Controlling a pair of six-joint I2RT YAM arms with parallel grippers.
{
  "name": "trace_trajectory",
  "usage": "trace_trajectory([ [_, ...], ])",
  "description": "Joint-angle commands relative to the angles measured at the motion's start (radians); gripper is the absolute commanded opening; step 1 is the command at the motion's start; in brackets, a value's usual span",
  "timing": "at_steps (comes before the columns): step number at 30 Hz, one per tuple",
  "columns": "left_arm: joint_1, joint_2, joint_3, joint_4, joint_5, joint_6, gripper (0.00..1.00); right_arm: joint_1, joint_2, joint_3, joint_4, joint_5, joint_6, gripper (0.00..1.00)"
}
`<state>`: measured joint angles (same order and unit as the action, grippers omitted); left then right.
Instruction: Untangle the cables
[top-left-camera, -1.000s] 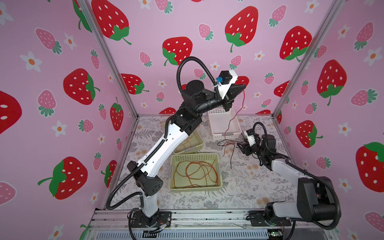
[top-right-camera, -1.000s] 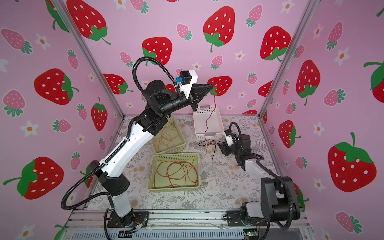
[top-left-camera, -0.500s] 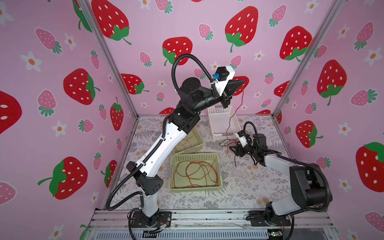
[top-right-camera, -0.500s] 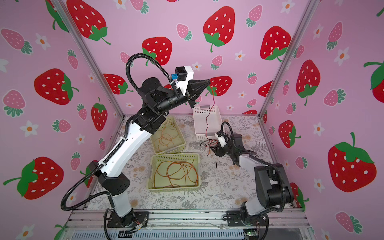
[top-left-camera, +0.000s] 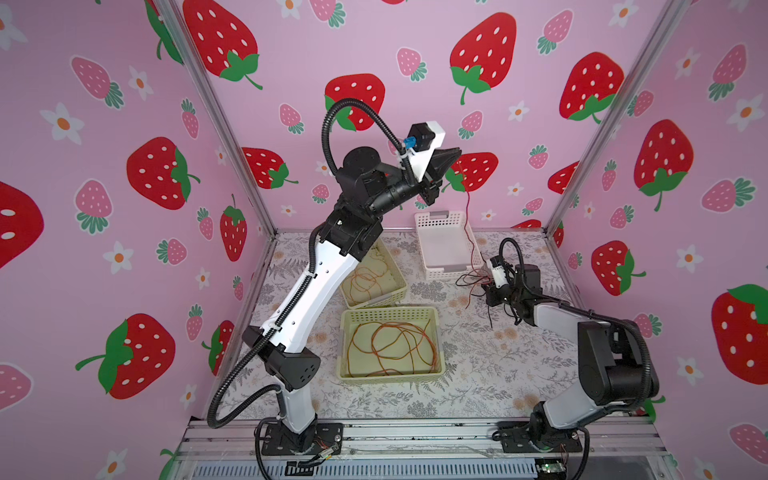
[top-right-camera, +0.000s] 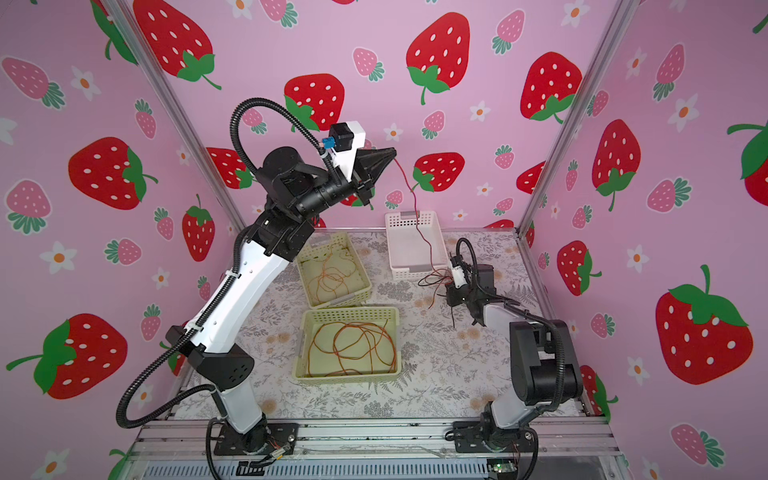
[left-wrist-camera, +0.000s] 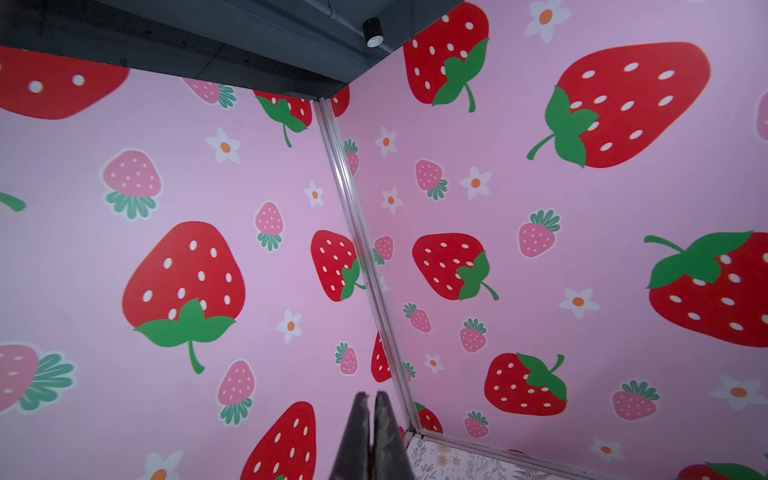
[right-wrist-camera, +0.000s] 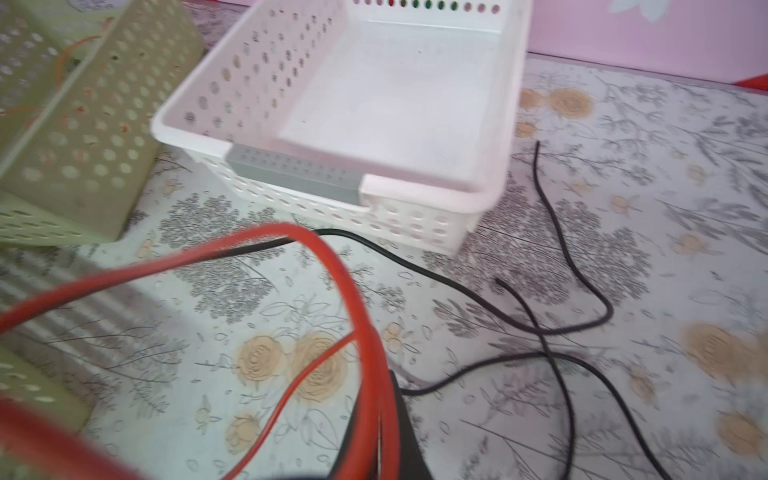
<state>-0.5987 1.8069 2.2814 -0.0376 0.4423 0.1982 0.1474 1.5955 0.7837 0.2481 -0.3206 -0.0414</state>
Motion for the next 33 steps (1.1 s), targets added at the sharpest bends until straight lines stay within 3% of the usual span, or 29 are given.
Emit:
trace_trajectory([
  [1, 0.042, -0.072, -0.001, 0.024, -0.024, 0.014, 0.0, -0.042, 0.057, 0.054, -0.124, 0.104, -0.014, 0.0],
  [7, 0.138, -0.12, -0.028, 0.033, -0.042, -0.005, 0.0, -0.084, 0.164, 0.108, -0.211, 0.171, -0.035, 0.0],
  [15, 0.232, -0.17, -0.057, 0.049, -0.042, -0.021, 0.0, -0.143, 0.293, 0.205, -0.343, 0.373, -0.022, 0.0],
  [28, 0.352, -0.214, -0.097, 0.075, -0.03, -0.07, 0.0, -0.249, 0.381, 0.291, -0.413, 0.378, 0.024, 0.0],
  [33, 0.37, -0.224, -0.111, 0.078, 0.029, -0.103, 0.0, -0.241, 0.358, 0.279, -0.404, 0.283, 0.003, 0.03],
])
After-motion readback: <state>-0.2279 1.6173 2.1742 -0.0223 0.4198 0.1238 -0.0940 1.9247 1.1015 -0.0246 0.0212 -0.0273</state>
